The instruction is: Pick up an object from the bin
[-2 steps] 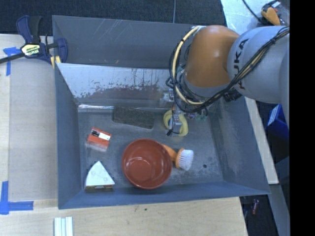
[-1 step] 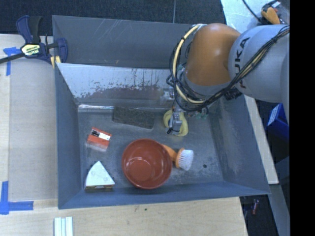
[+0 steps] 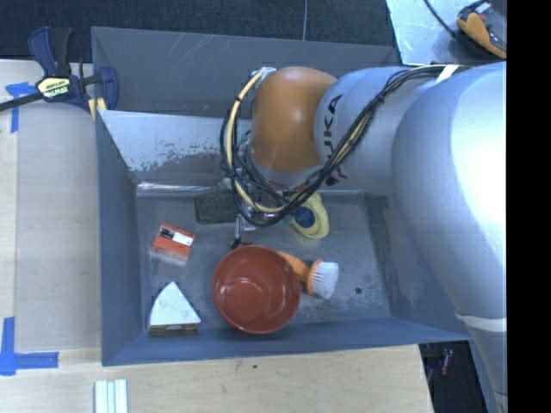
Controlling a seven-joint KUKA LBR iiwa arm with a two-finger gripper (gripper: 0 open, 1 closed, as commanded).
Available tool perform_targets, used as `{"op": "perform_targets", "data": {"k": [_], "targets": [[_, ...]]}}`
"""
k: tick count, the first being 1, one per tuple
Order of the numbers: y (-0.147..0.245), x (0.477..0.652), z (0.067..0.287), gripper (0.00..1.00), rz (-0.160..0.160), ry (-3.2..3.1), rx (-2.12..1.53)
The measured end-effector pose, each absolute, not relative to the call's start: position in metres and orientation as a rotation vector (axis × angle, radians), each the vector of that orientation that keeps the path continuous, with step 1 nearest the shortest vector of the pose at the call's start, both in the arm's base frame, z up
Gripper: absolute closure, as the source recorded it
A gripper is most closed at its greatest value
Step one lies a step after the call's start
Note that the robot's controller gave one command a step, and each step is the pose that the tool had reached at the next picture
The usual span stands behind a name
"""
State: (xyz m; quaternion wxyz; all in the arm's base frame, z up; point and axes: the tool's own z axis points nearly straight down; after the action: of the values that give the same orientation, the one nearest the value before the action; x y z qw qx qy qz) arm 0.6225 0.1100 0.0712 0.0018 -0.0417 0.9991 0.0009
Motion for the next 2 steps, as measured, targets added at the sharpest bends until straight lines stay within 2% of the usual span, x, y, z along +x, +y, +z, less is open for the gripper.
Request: {"op": "perform_targets", "data": {"k": [1,2], "targets": [[0.126,0.623,0.117,0.0,-0.003,3.122,0.155],[0.11,0.623,0.073,0.0,0.003,3.132,-0.12]]}}
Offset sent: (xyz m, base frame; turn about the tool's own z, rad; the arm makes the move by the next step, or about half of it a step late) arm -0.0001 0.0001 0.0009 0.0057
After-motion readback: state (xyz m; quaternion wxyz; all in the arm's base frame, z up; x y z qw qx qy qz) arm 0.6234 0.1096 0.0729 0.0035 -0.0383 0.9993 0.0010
